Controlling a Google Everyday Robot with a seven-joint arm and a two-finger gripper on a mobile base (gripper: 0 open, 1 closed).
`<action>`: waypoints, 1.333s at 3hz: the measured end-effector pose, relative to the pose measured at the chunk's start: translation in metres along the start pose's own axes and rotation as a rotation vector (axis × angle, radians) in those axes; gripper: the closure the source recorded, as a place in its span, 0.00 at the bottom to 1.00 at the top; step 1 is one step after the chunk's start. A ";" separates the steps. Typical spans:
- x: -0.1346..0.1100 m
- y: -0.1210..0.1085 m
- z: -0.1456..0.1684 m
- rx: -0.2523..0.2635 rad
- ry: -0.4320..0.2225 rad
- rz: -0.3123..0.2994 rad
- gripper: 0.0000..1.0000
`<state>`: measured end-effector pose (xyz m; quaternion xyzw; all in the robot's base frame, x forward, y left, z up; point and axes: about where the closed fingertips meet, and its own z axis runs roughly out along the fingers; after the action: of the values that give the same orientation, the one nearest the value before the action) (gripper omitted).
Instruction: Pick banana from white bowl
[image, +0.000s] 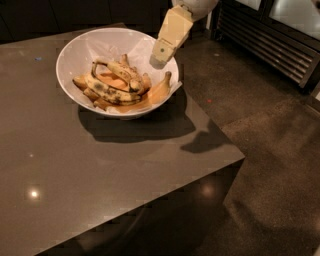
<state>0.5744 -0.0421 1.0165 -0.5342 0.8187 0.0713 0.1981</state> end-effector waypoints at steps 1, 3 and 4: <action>-0.022 0.009 0.004 -0.002 0.015 -0.044 0.00; -0.059 0.000 0.031 -0.019 0.018 -0.086 0.00; -0.069 0.003 0.042 -0.049 -0.011 -0.071 0.00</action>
Offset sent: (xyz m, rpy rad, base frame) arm 0.0074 0.0579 -0.0108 -0.1542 0.1075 0.1222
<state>0.6059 0.0314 1.0051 -0.5670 0.7962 0.0873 0.1920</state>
